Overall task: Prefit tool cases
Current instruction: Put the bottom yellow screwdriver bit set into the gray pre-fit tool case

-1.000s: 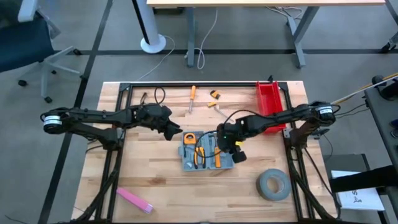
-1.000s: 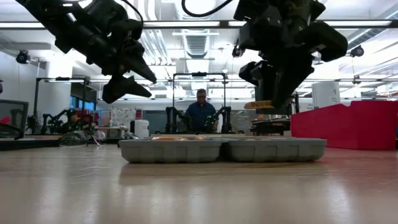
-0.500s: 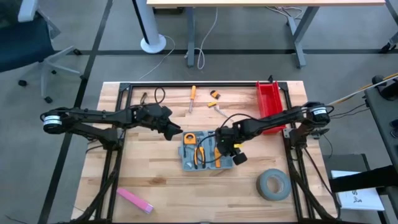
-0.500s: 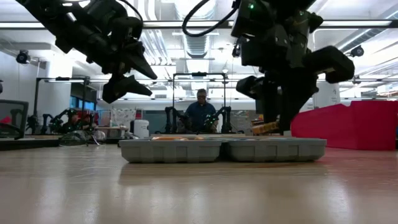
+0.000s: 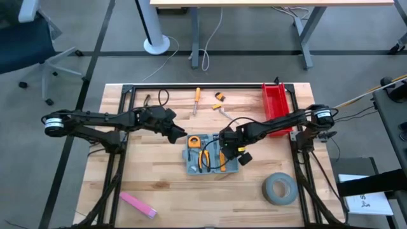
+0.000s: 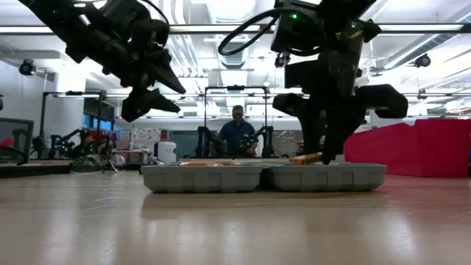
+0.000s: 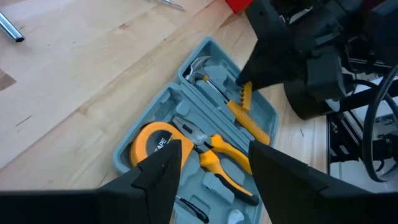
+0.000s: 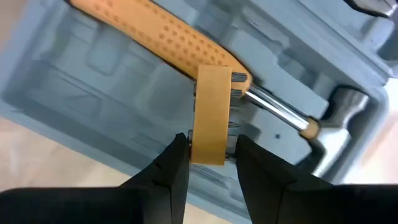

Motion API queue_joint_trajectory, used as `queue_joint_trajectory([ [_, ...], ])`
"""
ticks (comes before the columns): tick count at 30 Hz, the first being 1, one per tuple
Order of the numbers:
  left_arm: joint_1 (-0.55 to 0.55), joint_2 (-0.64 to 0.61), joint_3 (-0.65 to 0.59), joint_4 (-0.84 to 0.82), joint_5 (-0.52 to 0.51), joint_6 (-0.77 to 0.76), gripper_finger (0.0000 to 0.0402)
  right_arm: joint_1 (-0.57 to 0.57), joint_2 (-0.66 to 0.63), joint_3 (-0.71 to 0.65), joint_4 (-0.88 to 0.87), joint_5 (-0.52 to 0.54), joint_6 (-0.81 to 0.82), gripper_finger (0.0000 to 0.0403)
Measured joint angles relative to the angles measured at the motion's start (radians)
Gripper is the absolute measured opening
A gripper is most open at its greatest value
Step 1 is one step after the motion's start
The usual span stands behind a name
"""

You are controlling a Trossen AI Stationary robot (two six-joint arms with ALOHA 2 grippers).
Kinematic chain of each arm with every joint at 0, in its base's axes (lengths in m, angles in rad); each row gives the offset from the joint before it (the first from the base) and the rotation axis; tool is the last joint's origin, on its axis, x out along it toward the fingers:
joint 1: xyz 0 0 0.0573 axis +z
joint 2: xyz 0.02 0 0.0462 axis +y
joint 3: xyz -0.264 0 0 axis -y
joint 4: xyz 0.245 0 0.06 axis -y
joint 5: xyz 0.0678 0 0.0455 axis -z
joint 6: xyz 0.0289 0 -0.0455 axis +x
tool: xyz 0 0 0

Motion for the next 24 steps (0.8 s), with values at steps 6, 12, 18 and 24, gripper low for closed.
queue_joint_trajectory([
  [6, 0.0, 0.0, 0.0, 0.0, 0.007, 0.0, 0.0201, -0.004, 0.0, 0.0, 0.007, 0.008, -0.043, 0.0096],
  [12, 0.0, 0.0, 0.0, -0.001, 0.008, 0.0, 0.0199, -0.008, 0.0, 0.0, 0.008, 0.057, -0.141, 0.0099],
  [18, 0.0, 0.0, 0.0, -0.001, 0.018, 0.0, 0.0194, -0.017, 0.0, -0.004, 0.008, 0.058, -0.235, 0.0109],
  [24, 0.0, 0.0, 0.0, -0.001, 0.018, 0.008, 0.02, -0.02, 0.0, -0.005, 0.007, 0.059, -0.307, 0.0093],
])
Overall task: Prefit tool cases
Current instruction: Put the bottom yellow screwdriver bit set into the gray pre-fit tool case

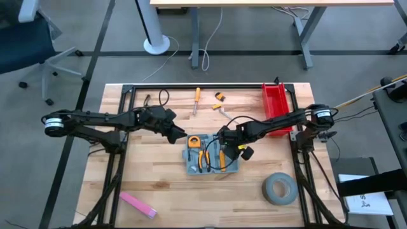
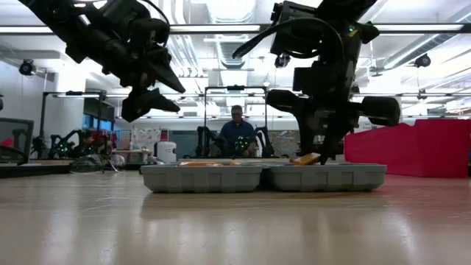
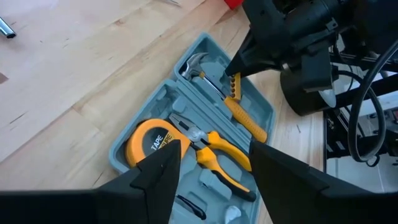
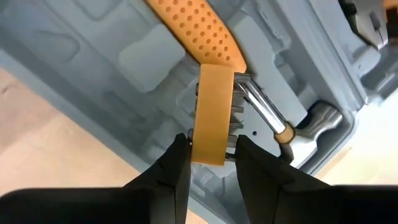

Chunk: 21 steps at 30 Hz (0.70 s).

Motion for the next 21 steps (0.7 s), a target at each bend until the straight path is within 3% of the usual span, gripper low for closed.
queue_joint_trajectory([
  [12, 0.0, 0.0, 0.0, 0.0, 0.0, 0.0, 0.0195, 0.0, 0.0, 0.0, -0.011, 0.0, -0.152, 0.0121],
  [21, 0.0, 0.0, 0.0, -0.001, -0.001, 0.0, 0.0201, 0.0, 0.0, 0.0, -0.011, 0.01, -0.258, 0.0098],
])
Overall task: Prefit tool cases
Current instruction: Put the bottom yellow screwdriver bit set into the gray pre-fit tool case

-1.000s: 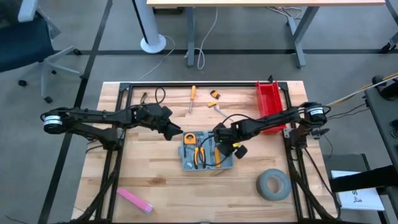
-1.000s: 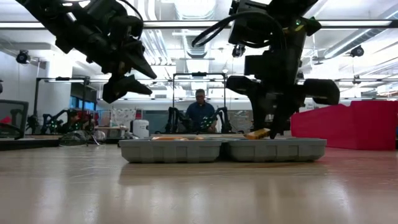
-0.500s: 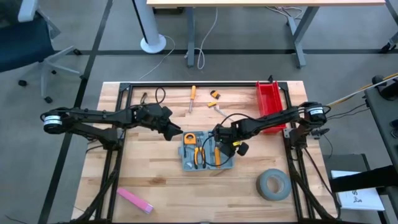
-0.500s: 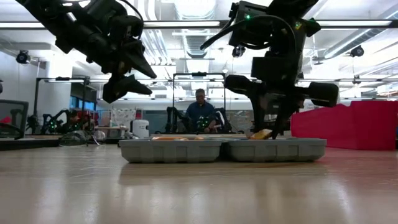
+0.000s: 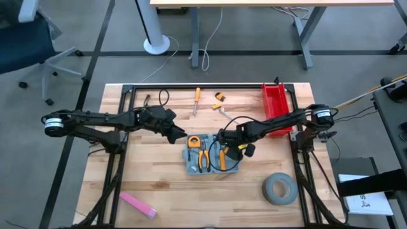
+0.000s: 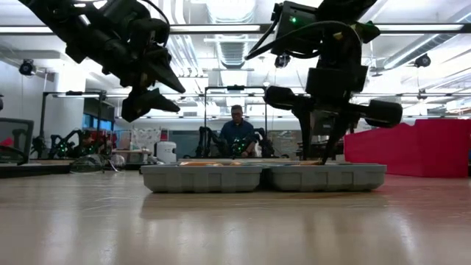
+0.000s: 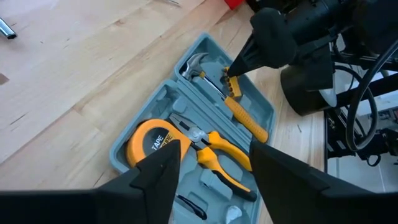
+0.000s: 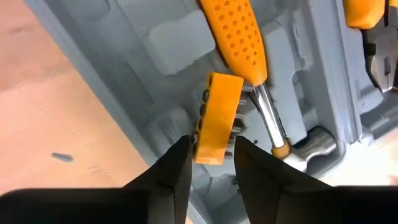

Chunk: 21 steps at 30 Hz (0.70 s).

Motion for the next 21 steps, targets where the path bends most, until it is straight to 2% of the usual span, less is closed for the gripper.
queue_joint_trajectory([
  [4, 0.0, 0.0, 0.0, 0.0, -0.001, 0.0, 0.0203, 0.0, 0.0, 0.0, 0.003, 0.042, 0.004, 0.0087],
  [13, 0.0, 0.0, 0.0, 0.0, -0.002, 0.0, 0.0194, 0.0, -0.01, 0.009, 0.003, 0.053, 0.04, 0.0068],
  [21, 0.0, 0.0, 0.0, 0.0, -0.002, 0.012, 0.0201, -0.02, -0.023, 0.019, -0.029, 0.086, 0.104, 0.0047],
])
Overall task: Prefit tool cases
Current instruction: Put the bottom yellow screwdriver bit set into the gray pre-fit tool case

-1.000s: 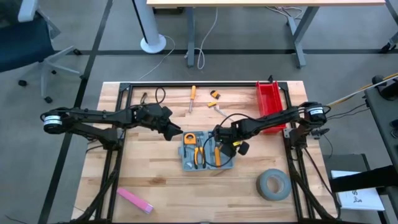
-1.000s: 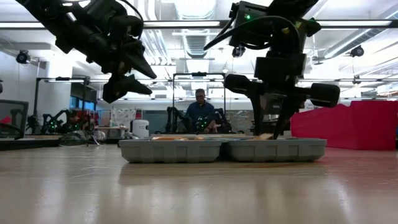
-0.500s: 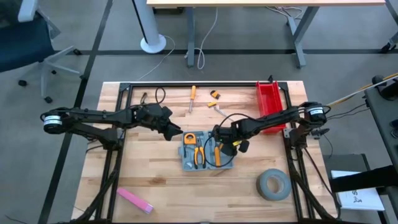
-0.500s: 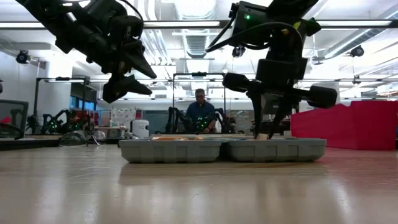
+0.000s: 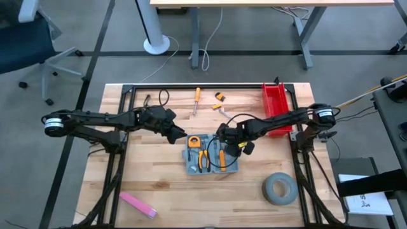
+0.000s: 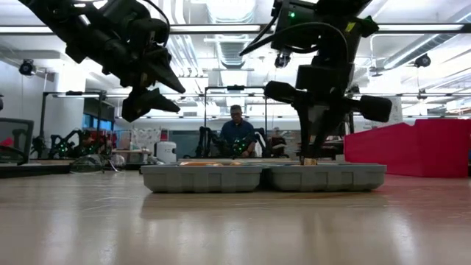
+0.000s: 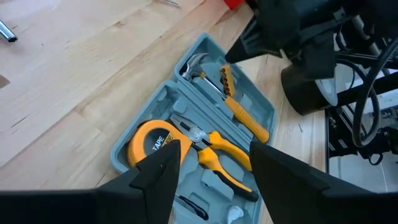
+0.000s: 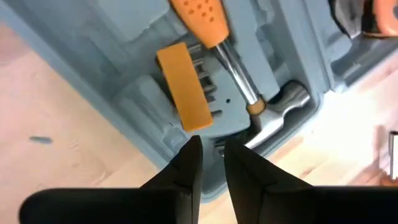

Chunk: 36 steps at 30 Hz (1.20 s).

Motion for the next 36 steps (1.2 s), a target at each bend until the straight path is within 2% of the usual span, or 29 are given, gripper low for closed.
queue_joint_trajectory([
  [6, 0.0, 0.0, 0.0, 0.0, 0.0, 0.007, 0.0201, -0.034, -0.002, -0.005, -0.008, -0.005, 0.014, 0.0033],
  [14, 0.0, 0.0, 0.0, 0.001, 0.0, 0.007, 0.0194, -0.039, 0.005, -0.01, -0.005, -0.144, 0.024, 0.001],
  [19, 0.0, 0.0, 0.0, 0.001, 0.0, 0.007, 0.02, -0.038, 0.005, -0.024, 0.073, -0.194, 0.025, 0.0001],
  [31, 0.0, 0.0, 0.0, 0.0, 0.0, 0.005, 0.0196, -0.043, -0.023, -0.024, 0.051, -0.218, 0.068, 0.0004],
  [36, 0.0, 0.0, 0.0, 0.0, 0.0, 0.007, 0.0196, -0.043, -0.019, -0.024, 0.065, -0.281, 0.063, 0.0033],
])
